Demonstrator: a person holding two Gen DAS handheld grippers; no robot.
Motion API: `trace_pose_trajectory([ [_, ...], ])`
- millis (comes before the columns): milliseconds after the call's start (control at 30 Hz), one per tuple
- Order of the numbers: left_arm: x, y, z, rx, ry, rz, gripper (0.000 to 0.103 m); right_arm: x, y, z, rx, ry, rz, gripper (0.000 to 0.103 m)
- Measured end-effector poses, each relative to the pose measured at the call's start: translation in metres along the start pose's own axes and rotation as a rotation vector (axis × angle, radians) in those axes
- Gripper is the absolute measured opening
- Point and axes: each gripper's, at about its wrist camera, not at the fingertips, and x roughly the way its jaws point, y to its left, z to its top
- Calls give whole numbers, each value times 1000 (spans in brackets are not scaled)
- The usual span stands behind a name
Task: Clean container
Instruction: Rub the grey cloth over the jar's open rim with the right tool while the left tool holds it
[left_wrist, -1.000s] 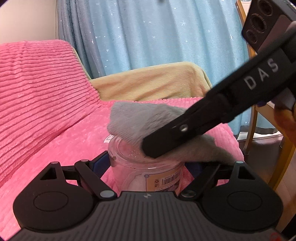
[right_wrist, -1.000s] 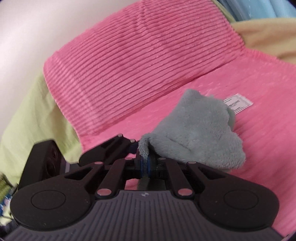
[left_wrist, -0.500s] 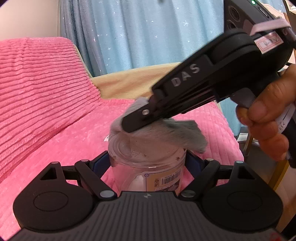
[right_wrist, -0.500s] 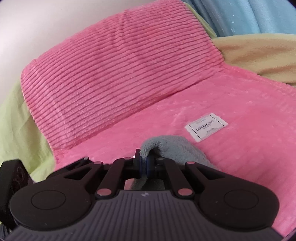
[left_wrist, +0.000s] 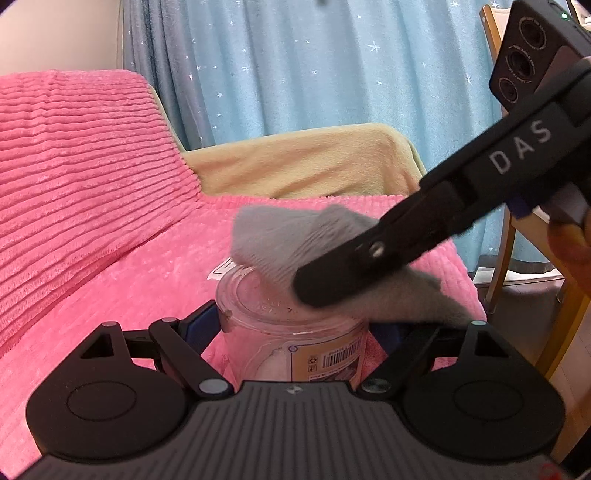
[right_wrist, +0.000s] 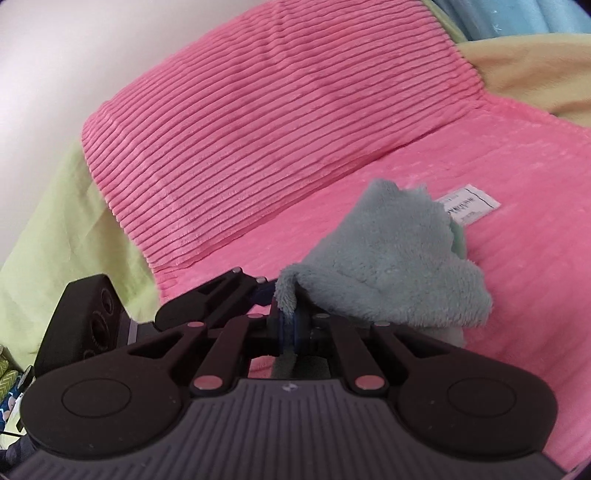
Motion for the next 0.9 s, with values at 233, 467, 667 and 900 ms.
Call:
trace_pose_trajectory([
  [233,1,-2,1,-5,1,6,84,21,0,12,-44,-61,-74,2],
  [467,2,-1,0,-13,0,2,84,16,-9,18,-55,-89,-167,2],
  [667,3,-3,1,-5,0,4,84,1,-16,14,-40,-68,-186,2],
  [900,-1,2,-5,1,-4,-3,84,-3,-5,6,-53,-52,-142,3],
])
